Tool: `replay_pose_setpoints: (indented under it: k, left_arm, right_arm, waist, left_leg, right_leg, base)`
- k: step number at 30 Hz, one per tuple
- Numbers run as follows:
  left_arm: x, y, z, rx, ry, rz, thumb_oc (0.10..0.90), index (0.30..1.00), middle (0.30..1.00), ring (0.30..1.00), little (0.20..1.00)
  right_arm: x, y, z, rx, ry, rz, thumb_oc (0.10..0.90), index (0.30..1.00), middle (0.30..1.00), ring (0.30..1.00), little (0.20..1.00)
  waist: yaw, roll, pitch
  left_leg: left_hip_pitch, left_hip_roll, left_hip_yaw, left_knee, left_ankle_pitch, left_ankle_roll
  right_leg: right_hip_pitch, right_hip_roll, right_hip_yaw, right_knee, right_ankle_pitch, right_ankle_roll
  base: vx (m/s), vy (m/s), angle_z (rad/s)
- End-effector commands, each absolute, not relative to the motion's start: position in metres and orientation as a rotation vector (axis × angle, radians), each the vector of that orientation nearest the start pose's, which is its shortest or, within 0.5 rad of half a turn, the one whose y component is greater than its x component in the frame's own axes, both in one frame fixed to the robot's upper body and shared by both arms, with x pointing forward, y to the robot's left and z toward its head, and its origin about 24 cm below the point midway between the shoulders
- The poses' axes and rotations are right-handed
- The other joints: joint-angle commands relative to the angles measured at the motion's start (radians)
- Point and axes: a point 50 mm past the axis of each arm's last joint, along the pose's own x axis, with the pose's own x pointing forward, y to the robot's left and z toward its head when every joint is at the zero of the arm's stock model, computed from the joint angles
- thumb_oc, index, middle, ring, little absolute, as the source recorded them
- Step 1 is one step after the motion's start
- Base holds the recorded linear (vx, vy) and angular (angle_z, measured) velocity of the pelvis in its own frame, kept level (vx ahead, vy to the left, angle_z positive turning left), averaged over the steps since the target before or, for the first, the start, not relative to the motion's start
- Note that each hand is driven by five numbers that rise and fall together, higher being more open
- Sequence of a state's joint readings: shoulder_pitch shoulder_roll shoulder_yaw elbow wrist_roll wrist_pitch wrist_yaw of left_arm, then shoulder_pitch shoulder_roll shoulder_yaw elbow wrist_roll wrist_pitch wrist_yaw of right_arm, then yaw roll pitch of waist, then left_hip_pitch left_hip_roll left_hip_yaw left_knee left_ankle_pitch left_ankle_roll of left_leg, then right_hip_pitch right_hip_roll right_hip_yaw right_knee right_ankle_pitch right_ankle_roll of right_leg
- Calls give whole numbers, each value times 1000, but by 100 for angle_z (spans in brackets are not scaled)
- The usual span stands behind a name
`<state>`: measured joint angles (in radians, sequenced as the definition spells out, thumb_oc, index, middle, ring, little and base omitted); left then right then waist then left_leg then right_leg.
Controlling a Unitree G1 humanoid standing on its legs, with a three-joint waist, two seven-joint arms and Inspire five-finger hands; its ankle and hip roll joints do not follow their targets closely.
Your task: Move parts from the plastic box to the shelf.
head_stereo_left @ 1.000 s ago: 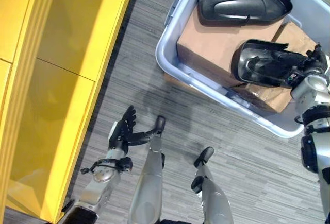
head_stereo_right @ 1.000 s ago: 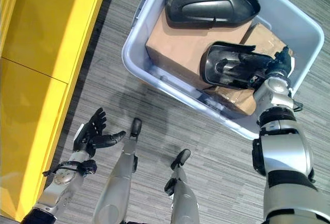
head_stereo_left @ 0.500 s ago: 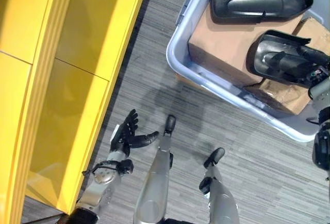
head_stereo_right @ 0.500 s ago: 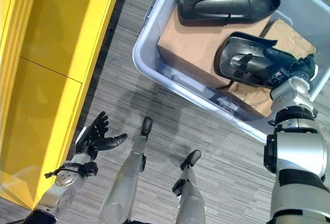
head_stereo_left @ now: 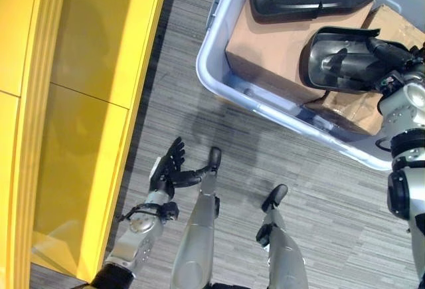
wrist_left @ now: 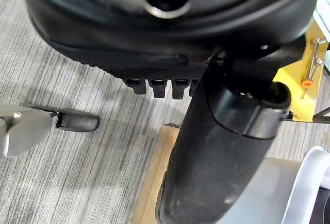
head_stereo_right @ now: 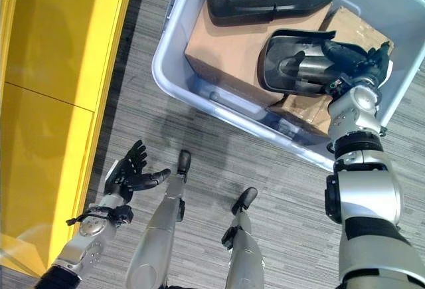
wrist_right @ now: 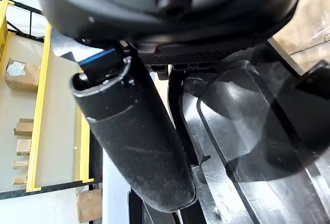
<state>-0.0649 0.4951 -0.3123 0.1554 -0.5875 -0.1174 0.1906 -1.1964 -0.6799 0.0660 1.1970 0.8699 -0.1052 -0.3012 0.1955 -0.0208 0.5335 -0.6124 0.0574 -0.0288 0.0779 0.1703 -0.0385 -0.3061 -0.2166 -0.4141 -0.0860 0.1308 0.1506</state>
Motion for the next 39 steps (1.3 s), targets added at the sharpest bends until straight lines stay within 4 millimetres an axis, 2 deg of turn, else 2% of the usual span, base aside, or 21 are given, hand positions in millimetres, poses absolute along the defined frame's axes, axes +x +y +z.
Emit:
replay_pose_setpoints:
  k: [1,8,11,14,18,24,26,33,39]
  left_arm:
    - [249,198,39,-89,36,-20,900,1000,1000,1000,1000]
    - [249,197,40,-82,36,-35,900,1000,1000,1000,1000]
    - [248,198,39,-84,40,-36,900,1000,1000,1000,1000]
    - [248,200,40,-73,35,-39,900,1000,1000,1000,1000]
    - [247,201,40,-76,34,-36,900,1000,1000,1000,1000]
    - [245,203,38,-92,41,-29,900,1000,1000,1000,1000]
    - [244,205,39,-99,38,-27,900,1000,1000,1000,1000]
    - [242,206,35,-110,56,-26,900,1000,1000,1000,1000]
    - [243,209,36,-111,51,-5,900,1000,1000,1000,1000]
  right_arm:
    - [388,-319,281,461,-353,-558,900,1000,1000,1000,1000]
    - [386,-325,280,551,-347,-564,900,1000,1000,1000,1000]
    - [384,-328,287,547,-371,-561,900,1000,1000,1000,1000]
    - [379,-332,304,484,-411,-546,900,1000,1000,1000,1000]
    - [379,-330,312,433,-433,-508,900,1000,1000,1000,1000]
    - [381,-317,325,350,-471,-418,900,1000,1000,1000,1000]
    - [381,-309,335,305,-498,-381,900,1000,1000,1000,1000]
    - [384,-286,353,317,-575,-295,900,1000,1000,1000,1000]
    - [379,-266,372,287,-676,-220,900,1000,1000,1000,1000]
  waist:
    - [21,10,-14]
    - [40,22,-14]
    - [51,27,-14]
    - [61,32,-14]
    - [65,32,-14]
    - [63,22,-14]
    - [62,19,-14]
    - [55,13,-14]
    - [51,6,-14]
  left_leg:
    - [26,16,-17,21,-121,-12]
    - [11,6,-24,21,-121,-11]
    - [2,1,-31,22,-120,-10]
    - [-6,-5,-35,21,-118,-10]
    - [-11,-8,-37,21,-117,-9]
    - [-18,-8,-33,21,-116,-7]
    - [-18,-6,-32,21,-115,-7]
    - [-18,-3,-31,18,-111,-7]
    - [-12,-2,-33,17,-109,-6]
  right_leg:
    - [83,-36,-3,59,-91,54]
    - [78,-35,-13,59,-94,57]
    - [76,-34,-18,59,-96,58]
    - [73,-37,-25,60,-98,59]
    - [69,-38,-28,62,-97,60]
    - [60,-37,-26,65,-97,58]
    - [55,-35,-24,66,-97,56]
    - [51,-33,-22,70,-97,54]
    - [55,-33,-23,74,-97,53]
  base:
    - [12,-13,4]
    - [12,-18,5]
    - [12,-13,6]
    - [4,-4,2]
    - [8,-1,7]
    - [0,0,0]
    - [0,0,0]
    - [0,0,0]
    - [0,0,0]
